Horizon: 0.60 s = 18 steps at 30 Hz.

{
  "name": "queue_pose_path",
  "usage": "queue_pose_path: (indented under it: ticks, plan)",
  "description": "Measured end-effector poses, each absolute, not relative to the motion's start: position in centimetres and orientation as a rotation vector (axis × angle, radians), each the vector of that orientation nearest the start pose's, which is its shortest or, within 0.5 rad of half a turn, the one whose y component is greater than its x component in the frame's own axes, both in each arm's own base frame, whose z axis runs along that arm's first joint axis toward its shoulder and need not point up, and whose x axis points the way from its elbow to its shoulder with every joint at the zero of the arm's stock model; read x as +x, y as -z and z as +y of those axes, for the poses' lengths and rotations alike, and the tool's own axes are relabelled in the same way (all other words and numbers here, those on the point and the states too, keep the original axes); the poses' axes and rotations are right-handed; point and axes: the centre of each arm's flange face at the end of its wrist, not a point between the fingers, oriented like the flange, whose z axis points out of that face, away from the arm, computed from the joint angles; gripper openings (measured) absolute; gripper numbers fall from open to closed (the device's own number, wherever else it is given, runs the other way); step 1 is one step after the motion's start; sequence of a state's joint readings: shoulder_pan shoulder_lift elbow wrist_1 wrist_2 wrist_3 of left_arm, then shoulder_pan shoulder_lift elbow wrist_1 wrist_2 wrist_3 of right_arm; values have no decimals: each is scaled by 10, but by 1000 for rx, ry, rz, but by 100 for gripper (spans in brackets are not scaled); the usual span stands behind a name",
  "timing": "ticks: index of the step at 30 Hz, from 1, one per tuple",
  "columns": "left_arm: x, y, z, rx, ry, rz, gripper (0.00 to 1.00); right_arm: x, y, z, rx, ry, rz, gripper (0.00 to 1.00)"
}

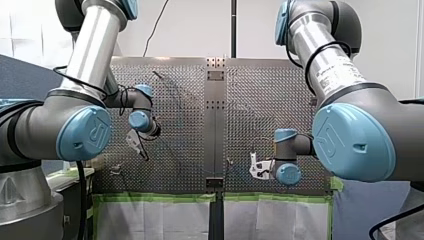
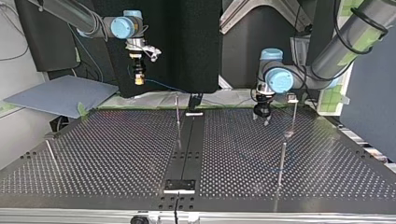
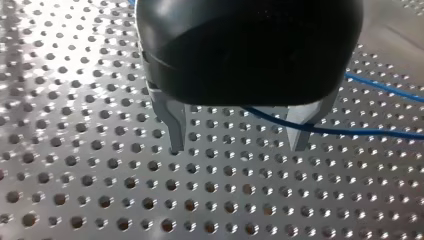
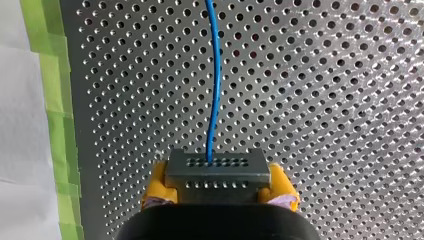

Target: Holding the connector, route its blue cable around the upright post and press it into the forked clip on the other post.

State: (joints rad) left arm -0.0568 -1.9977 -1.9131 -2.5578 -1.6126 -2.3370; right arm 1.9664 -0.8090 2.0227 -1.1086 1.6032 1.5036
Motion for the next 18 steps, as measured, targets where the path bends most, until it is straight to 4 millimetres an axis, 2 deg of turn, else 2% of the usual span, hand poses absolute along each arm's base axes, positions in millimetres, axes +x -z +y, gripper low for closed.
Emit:
queue_pose_path:
  ticks: [12,18]
  plan:
    - [508,-141,-165,-675,695,1676,100,321,8,-428,1587,-1359,-1013,0]
    - [511,-142,-164,-703,743,1623,100,321,8,-428,1587,-1360,-1012,0]
